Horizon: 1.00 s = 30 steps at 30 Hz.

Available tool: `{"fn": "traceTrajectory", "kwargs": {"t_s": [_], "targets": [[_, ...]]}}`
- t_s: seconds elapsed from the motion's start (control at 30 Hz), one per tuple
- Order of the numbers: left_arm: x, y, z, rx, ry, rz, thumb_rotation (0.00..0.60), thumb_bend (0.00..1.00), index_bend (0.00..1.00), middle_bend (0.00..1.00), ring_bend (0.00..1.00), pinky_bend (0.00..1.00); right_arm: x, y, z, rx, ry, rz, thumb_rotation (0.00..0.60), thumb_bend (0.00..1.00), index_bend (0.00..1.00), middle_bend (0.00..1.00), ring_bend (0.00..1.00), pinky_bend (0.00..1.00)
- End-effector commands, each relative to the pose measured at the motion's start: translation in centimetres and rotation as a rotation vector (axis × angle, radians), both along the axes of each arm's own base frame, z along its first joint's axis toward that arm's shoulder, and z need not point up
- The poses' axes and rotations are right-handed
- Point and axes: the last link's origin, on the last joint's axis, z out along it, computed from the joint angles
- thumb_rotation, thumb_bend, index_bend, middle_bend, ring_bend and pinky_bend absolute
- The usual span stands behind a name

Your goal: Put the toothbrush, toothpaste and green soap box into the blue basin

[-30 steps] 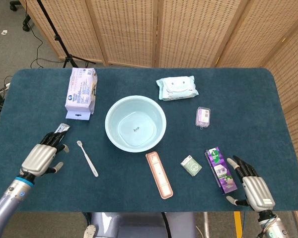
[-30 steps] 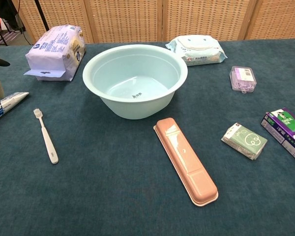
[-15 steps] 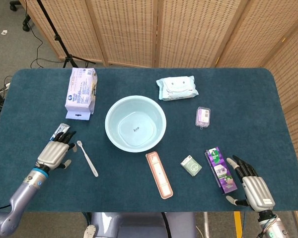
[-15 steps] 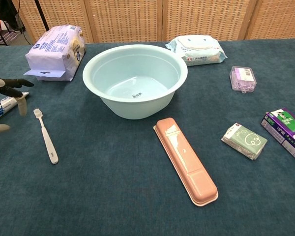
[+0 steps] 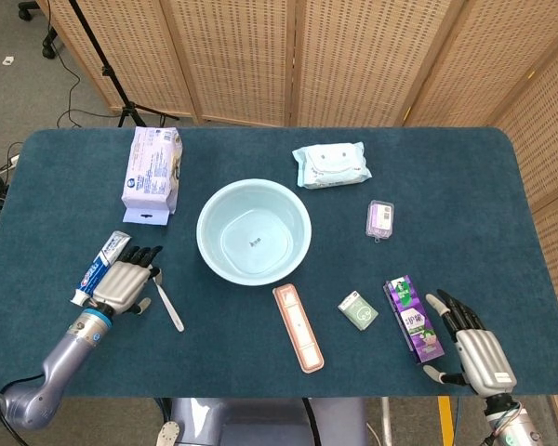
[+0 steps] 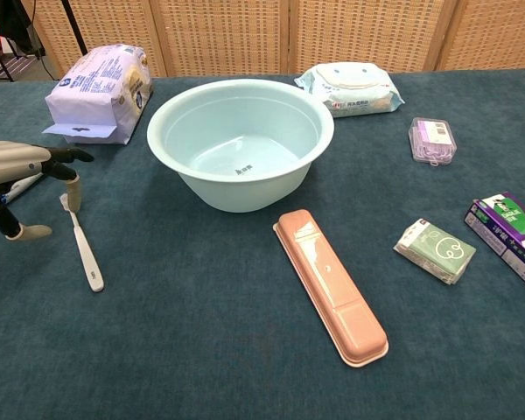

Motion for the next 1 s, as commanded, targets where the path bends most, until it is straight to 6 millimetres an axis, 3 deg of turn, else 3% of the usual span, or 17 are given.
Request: {"fn": "traceTrajectory", "kwargs": {"t_s": [0.03,1.0], "targets": [[0.3,-0.1,-0.3,-0.012,0.006,-0.008,0.600,0.33,0.44,0.00,0.00,0.00,0.0,0.0,0.1,-0.003,-0.002,0.000,0.600,0.05,0.05,0.00,0.00,0.08],[0.3,0.0,-2.0,-0.026,0.123,-0.081,0.600,0.34,0.46,0.00,0.00,0.00,-0.1,-0.1,0.2,-0.009,-0.011,-0.003,0.600,0.05,0.05,0.00,0.00,0.08]]}}
